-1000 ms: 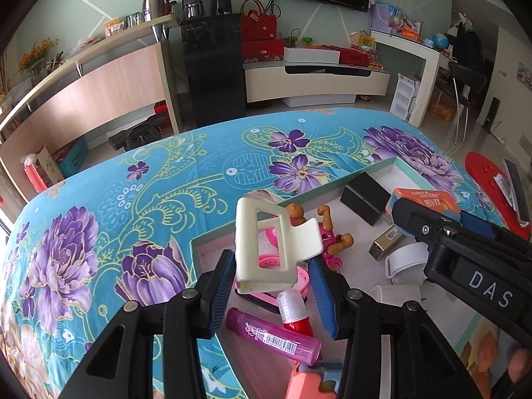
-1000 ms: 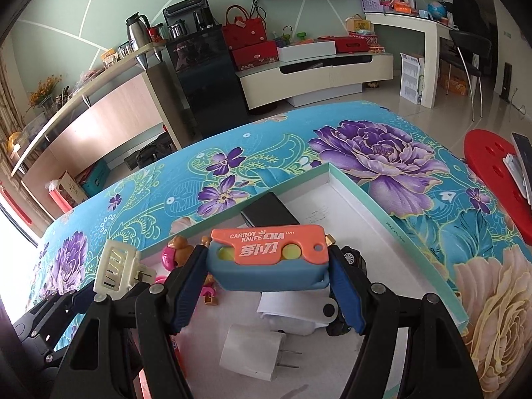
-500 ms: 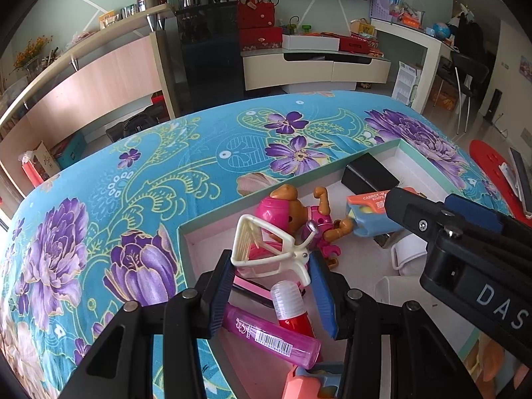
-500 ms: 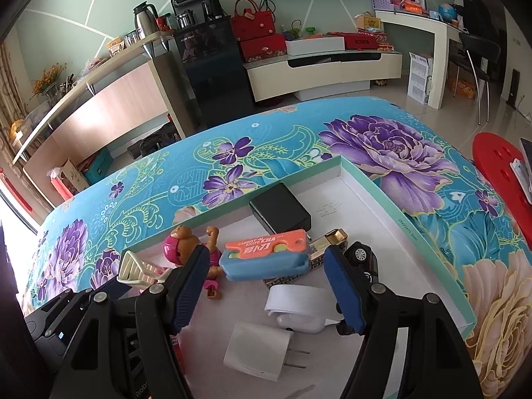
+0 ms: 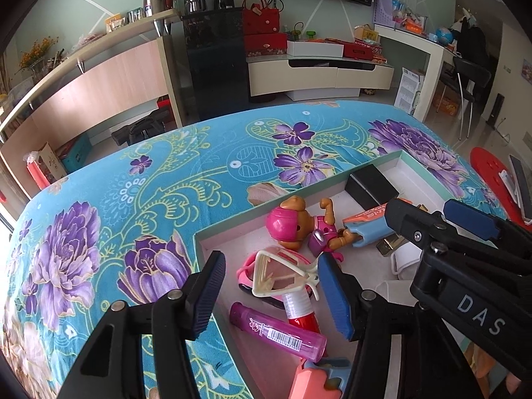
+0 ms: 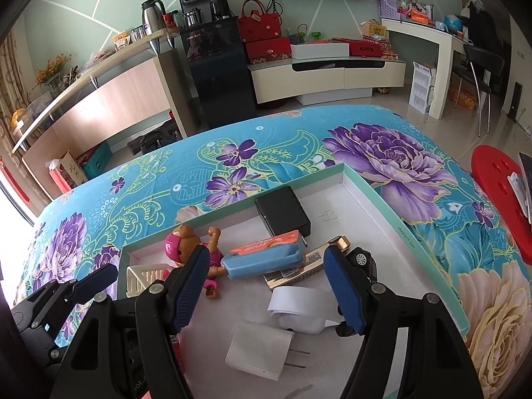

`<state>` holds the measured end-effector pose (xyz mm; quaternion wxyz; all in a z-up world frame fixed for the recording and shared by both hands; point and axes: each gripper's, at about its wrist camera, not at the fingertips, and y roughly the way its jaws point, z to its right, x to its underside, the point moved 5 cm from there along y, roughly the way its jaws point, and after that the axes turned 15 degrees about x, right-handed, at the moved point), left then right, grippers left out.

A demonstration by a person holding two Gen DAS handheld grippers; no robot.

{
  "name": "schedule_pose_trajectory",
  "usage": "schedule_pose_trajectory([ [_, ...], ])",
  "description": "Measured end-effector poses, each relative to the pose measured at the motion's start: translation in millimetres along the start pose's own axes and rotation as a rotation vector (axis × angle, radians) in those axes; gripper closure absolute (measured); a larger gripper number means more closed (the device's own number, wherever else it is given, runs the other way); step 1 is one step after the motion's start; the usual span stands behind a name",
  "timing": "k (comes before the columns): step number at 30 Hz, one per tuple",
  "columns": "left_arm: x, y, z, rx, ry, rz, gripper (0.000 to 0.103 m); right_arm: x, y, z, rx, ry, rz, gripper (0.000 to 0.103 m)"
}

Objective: Organize rigid objects
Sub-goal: 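Lower the clip and carrot knife into the tray and open both grippers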

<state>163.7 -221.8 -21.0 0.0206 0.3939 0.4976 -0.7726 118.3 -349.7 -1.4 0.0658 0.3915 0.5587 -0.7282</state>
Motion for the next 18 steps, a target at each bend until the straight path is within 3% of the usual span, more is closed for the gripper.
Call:
schedule_pose_trajectory([
  [9, -4.0, -18.4, -23.9, -0.041, -0.048, 0.03, 0.039, -3.3, -6.4, -2.0, -0.003, -0.003, 0.019, 0.031],
  [18, 2.7, -34.3, -78.8, -0.168, -0.188, 0.051, 0.034, 0.6, -1.3, -14.8, -0.01, -0.039, 0.0, 0.031],
])
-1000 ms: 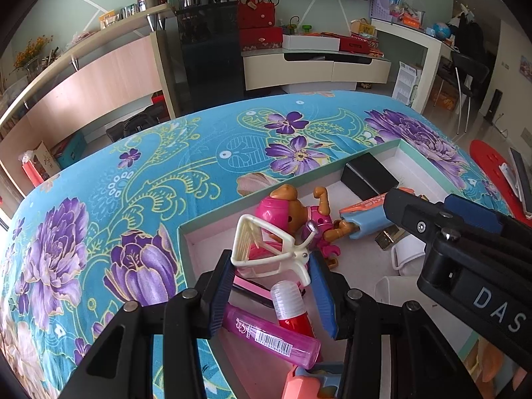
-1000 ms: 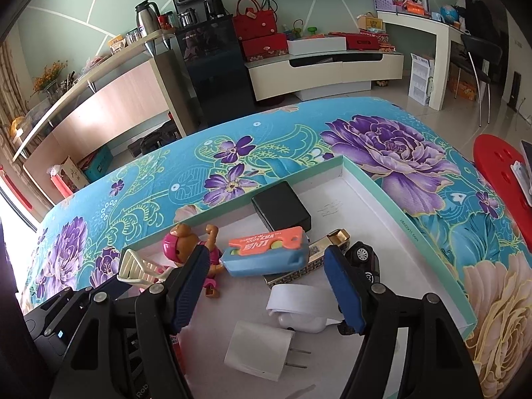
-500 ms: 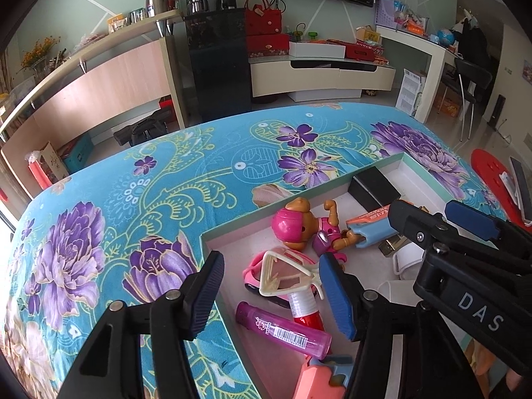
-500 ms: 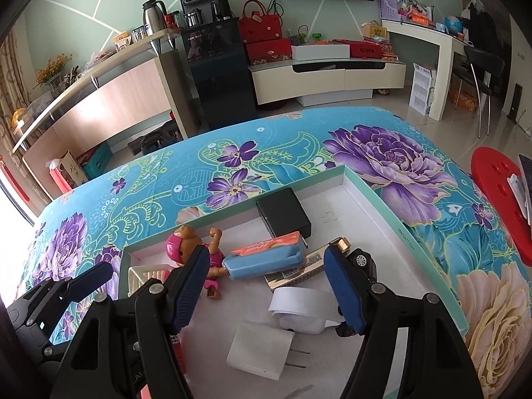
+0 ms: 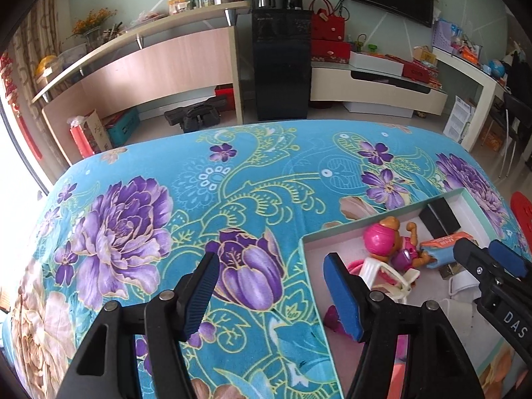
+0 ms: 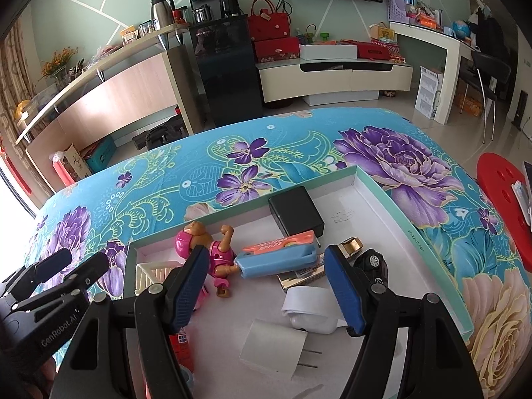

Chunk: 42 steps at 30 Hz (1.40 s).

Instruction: Organize rigid objects

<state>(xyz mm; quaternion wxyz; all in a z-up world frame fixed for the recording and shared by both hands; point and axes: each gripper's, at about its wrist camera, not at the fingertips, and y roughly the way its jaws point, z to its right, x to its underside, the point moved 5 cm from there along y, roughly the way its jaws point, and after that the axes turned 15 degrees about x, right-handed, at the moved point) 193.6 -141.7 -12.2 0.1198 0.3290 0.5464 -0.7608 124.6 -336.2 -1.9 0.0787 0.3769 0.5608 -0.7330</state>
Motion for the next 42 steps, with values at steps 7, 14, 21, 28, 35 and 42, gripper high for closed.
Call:
schedule_pose_trajectory([
  [7, 3.6, 0.4, -21.5, -0.079, -0.03, -0.005, 0.025, 3.2, 4.7, -11.5, 0.012, -0.04, -0.01, 0.025],
  [14, 7.6, 7.9, -26.5, -0.099, -0.039, -0.035, 0.013, 5.9, 9.0, -16.5, 0.025, -0.058, -0.024, 0.018],
  [21, 8.2, 9.6, -30.8, -0.107, -0.05, -0.03, 0.0, 6.9, 12.5, -15.1, 0.037, -0.051, -0.037, 0.018],
  [28, 10.6, 15.2, -35.5, -0.112, -0.065, -0.039, 0.0, 6.4, 12.8, -13.5, 0.056, -0.047, -0.032, 0.018],
  [35, 11.6, 14.9, -41.8, -0.112, -0.096, -0.036, 0.0, 6.3, 11.8, -16.0, 0.054, -0.056, -0.024, 0.018],
  [42, 13.0, 8.8, -47.1, -0.113, -0.111, -0.027, 0.0, 6.6, 8.9, -19.8, 0.06, -0.071, -0.018, 0.017],
])
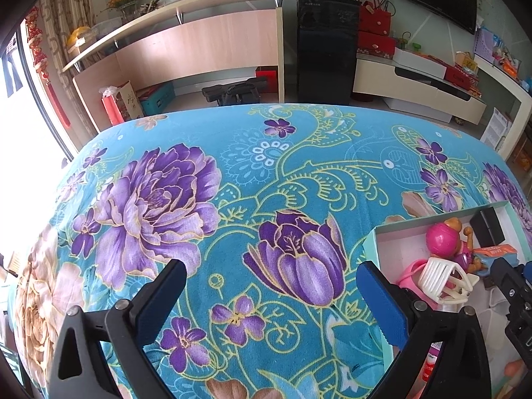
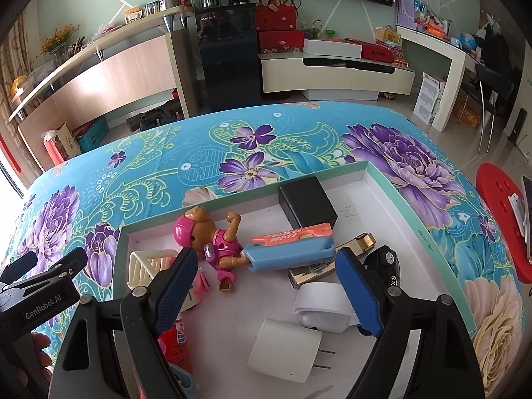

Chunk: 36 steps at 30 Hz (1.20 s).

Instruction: Organize rigid objects

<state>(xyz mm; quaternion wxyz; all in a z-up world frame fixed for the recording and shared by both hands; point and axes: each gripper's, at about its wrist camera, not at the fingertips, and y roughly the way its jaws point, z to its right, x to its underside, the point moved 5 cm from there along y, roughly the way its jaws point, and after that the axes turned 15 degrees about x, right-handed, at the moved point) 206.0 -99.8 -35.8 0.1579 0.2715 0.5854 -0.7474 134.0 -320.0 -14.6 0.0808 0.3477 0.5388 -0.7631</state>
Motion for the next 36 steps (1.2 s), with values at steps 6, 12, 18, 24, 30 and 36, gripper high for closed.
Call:
schedule_pose_trajectory([
  [6, 9.9, -9.4, -6.2, -0.006, -0.011, 0.002, 0.0, 2.0, -7.7, -4.6, 0.005, -0.013, 0.015, 0.017],
  [12, 25.1, -13.1, -9.1, -0.02, -0.007, -0.021, 0.0, 9.7, -18.2, -8.3, -0.019, -0.01, 0.019, 0.017],
  [18, 35.4, -22.1, -7.1, -0.021, -0.004, -0.017, 0.0, 22.3, -26.0, -9.0, -0.017, -0.026, 0.02, 0.017],
  [24, 51.9, -28.9, -9.5, -0.028, 0.0, -0.028, 0.0, 31.2, -34.4, -6.0, -0.028, -0.022, 0.018, 0.017],
  [30, 63.6, -41.3, -20.5, -0.046, -0.028, -0.011, 0.0, 37.7, -44.7, -1.5, -0.023, -0.019, 0.03, 0.017],
  [36, 78.9, -60.4, -24.2, -0.029, -0.041, 0.022, 0.0, 51.2, -52.4, 2.8, -0.015, -0.032, 0.023, 0.017],
])
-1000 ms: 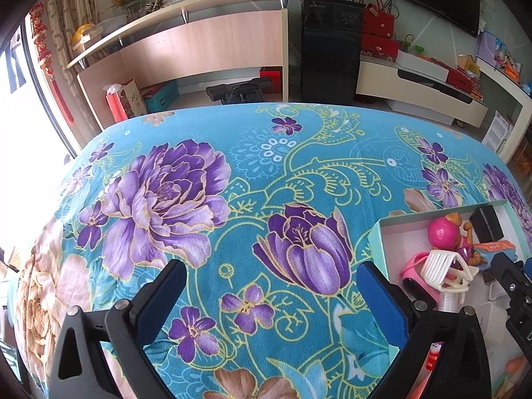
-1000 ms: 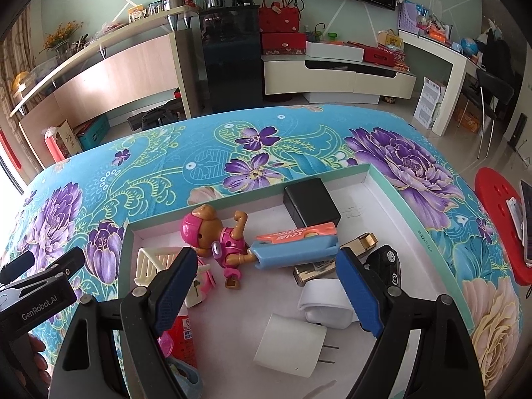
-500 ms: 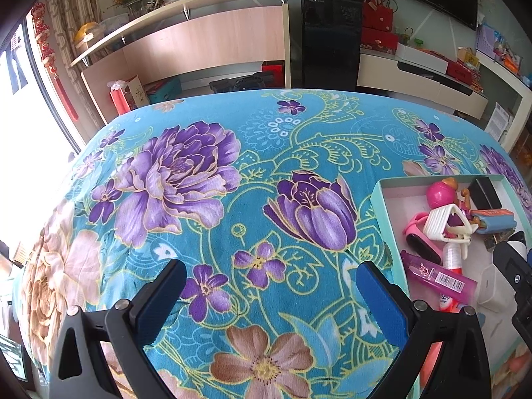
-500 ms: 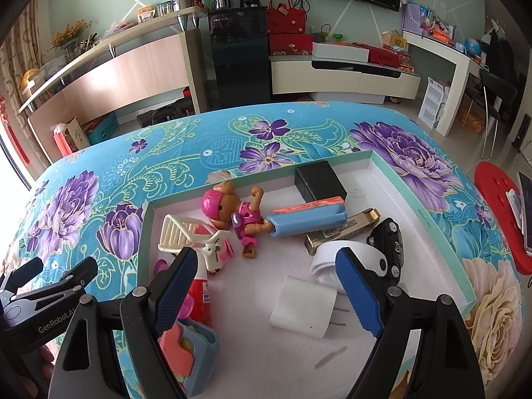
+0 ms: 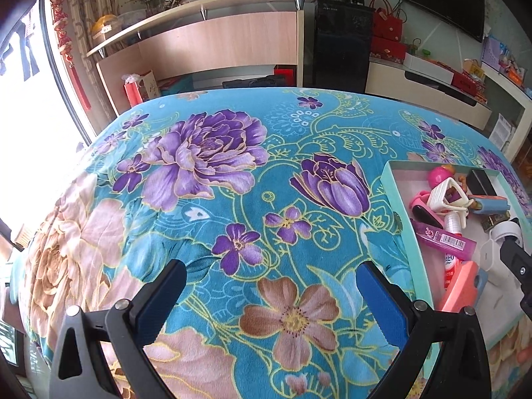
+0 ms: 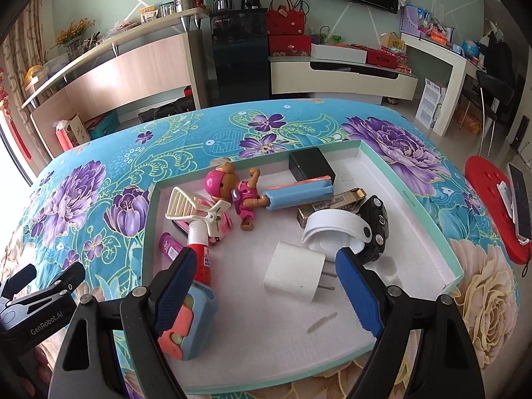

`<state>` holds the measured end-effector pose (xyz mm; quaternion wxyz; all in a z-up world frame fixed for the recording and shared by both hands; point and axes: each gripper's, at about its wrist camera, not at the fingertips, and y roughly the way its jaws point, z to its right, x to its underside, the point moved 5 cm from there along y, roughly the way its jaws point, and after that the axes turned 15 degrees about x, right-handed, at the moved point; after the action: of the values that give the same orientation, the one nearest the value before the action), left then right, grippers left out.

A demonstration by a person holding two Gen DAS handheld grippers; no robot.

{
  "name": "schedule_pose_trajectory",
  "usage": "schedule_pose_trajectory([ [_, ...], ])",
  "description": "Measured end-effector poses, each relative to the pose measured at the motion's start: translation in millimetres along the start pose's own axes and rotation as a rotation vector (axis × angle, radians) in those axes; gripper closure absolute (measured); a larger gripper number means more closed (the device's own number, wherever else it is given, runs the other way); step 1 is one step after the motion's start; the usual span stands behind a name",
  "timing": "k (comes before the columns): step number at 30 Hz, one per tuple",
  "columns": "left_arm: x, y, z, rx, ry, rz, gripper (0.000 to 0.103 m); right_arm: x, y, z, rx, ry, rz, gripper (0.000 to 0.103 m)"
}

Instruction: Organize rigid objects

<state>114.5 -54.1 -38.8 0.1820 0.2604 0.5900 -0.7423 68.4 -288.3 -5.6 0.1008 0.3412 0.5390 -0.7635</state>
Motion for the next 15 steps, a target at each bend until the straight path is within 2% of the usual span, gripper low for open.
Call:
schedule_pose_trajectory([
  [10, 25.0, -32.2, -1.3, -0.027, 0.032, -0.006, 0.0, 11.9, -35.2, -0.2, -0.018, -0.023, 0.023, 0.017],
  [15, 40.7, -44.5, -6.5, -0.03, 0.016, -0.012, 0.0, 33.9, -47.8, -1.2, -0.027, -0.057, 0.007, 0.017],
])
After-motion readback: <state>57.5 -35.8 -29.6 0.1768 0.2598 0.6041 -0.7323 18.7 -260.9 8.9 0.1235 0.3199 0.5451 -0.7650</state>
